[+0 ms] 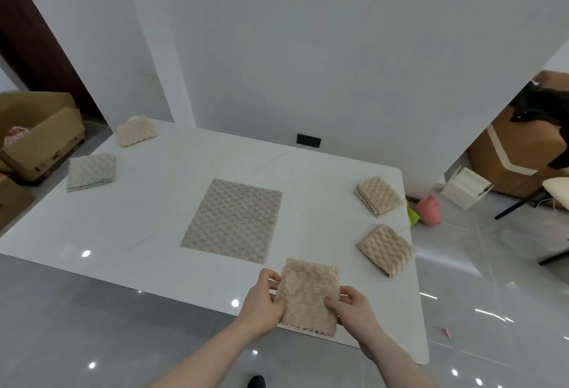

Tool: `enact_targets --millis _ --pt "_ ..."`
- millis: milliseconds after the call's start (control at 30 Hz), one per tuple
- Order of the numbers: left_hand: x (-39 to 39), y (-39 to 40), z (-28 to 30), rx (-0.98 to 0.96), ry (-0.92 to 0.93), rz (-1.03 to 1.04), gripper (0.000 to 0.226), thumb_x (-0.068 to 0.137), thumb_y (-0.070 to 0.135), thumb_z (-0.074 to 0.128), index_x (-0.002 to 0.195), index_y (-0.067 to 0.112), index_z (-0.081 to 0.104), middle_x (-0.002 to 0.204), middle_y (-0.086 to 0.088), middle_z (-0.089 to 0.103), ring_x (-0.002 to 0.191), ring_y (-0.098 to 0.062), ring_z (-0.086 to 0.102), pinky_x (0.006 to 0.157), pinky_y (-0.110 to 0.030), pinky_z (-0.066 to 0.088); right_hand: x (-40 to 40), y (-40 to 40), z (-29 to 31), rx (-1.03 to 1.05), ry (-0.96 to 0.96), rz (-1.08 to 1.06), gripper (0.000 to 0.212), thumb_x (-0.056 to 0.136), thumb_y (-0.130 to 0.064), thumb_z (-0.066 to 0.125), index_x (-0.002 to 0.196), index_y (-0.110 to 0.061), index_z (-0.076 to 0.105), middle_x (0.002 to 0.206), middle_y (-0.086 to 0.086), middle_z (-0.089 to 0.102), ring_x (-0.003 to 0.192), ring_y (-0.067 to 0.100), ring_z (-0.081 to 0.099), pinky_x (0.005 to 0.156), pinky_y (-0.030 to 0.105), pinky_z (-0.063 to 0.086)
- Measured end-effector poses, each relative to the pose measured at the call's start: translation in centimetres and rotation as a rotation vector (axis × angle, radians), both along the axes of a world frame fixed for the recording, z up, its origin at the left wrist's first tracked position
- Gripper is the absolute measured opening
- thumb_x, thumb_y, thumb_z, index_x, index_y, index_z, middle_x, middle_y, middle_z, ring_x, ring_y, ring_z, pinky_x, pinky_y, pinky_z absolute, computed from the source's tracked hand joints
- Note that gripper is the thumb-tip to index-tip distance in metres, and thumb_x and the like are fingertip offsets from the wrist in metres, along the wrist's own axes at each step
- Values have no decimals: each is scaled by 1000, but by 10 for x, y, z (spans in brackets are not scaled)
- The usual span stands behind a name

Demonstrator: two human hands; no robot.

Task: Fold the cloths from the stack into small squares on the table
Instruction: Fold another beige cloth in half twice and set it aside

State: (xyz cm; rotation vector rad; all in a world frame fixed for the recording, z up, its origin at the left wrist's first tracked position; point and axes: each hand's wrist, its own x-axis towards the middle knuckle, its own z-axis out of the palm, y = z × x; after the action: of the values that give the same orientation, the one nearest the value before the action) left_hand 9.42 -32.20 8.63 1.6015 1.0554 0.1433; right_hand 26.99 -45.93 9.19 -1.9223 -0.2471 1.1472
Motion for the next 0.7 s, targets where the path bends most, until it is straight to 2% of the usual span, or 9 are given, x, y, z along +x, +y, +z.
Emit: enact_targets --millis 100,300,433,533,700 --pt "26 -10 -11 -49 9 -10 22 92 24 59 109 27 46 109 5 62 83 -14 65 59 -27 55 22 -13 -6 -44 -28 -12 22 83 -11 73 104 -13 69 90 2 80 89 21 76 86 43 61" --pt "66 -41 -39 -153 55 -6 24 86 24 59 107 25 46 107 0 62 82 -18 65 65 -39 61 59 -33 -25 -148 -57 5 21 83 -9 71 103 -13 69 90 2 79 83 19 76 69 31 57" --pt "96 -63 -50 -186 87 8 22 91 24 59 107 23 44 107 -1 62 79 -15 62 61 -31 59 98 -45 -36 -208 -77 80 20 82 -10 71 102 -13 69 89 1 79 83 18 76 80 39 62" --pt "118 -80 -58 -221 105 35 24 90 26 61 105 21 43 104 0 62 73 -13 58 56 -23 50 130 -51 -41 -260 -92 156 20 83 -12 70 102 -17 69 93 0 77 85 19 74 84 41 61" --pt "152 -109 -72 -336 176 46 34 75 20 53 107 21 45 111 0 65 81 -13 57 59 -24 46 181 -56 -47 -324 -174 326 25 86 -19 66 110 -24 68 95 -5 75 83 21 74 68 34 60"
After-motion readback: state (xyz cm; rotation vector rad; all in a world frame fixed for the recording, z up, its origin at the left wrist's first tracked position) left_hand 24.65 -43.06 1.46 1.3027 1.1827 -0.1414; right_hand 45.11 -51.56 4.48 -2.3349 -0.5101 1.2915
